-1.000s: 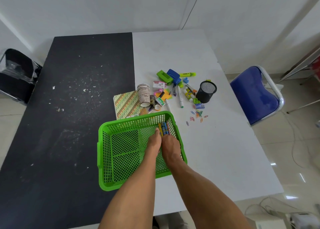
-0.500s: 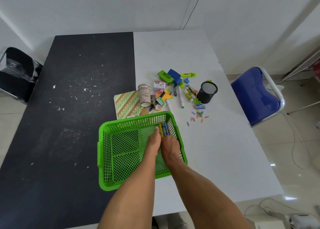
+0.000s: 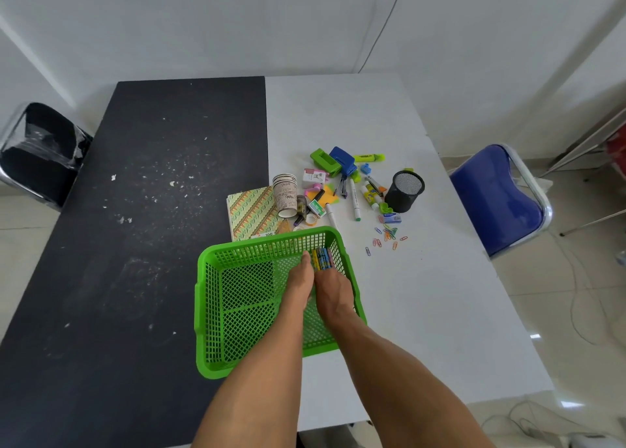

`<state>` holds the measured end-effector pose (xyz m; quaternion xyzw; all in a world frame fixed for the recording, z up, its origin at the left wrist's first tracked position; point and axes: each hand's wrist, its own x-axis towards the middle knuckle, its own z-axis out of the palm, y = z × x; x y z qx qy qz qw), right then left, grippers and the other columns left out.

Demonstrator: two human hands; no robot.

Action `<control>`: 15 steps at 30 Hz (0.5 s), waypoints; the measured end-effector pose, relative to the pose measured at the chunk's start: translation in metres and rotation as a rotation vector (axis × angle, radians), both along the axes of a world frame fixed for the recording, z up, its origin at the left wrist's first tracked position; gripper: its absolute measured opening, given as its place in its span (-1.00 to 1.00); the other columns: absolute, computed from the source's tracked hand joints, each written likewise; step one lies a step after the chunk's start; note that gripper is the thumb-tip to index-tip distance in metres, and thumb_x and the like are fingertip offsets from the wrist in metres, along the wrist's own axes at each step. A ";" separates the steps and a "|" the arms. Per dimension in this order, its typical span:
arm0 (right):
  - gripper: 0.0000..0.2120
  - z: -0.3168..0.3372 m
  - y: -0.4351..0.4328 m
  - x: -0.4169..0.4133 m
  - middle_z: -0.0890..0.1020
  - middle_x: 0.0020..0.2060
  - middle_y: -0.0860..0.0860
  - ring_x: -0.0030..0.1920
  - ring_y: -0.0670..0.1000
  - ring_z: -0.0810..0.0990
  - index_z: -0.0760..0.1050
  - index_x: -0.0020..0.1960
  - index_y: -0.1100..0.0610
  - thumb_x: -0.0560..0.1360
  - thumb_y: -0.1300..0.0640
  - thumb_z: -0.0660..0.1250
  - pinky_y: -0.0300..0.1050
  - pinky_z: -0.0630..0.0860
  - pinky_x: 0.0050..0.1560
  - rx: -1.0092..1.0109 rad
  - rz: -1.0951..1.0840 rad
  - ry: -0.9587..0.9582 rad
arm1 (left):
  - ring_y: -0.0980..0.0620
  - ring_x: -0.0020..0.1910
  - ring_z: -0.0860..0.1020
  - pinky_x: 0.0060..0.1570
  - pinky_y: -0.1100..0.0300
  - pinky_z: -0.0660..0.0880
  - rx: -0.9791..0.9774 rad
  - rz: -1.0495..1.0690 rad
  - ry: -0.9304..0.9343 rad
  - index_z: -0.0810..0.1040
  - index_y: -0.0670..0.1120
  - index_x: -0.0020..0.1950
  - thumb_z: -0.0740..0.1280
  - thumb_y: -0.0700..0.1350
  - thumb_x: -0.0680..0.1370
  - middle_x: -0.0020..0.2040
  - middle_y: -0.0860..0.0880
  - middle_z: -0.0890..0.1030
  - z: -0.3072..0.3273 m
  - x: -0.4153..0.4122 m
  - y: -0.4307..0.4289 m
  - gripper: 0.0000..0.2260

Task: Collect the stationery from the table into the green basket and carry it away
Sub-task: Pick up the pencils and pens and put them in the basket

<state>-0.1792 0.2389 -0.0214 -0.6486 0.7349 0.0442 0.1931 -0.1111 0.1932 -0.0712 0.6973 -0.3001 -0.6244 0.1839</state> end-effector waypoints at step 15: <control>-0.79 0.035 -0.039 -0.017 0.63 0.02 0.18 0.06 0.18 0.61 0.54 0.09 0.25 0.51 0.35 0.21 -0.02 0.52 -0.03 -0.030 0.013 -0.060 | -0.19 0.26 0.48 0.15 -0.02 0.45 -0.075 0.054 -0.046 0.41 -0.17 0.41 -0.02 0.26 0.62 0.33 -0.21 0.47 0.039 -0.005 -0.038 -0.39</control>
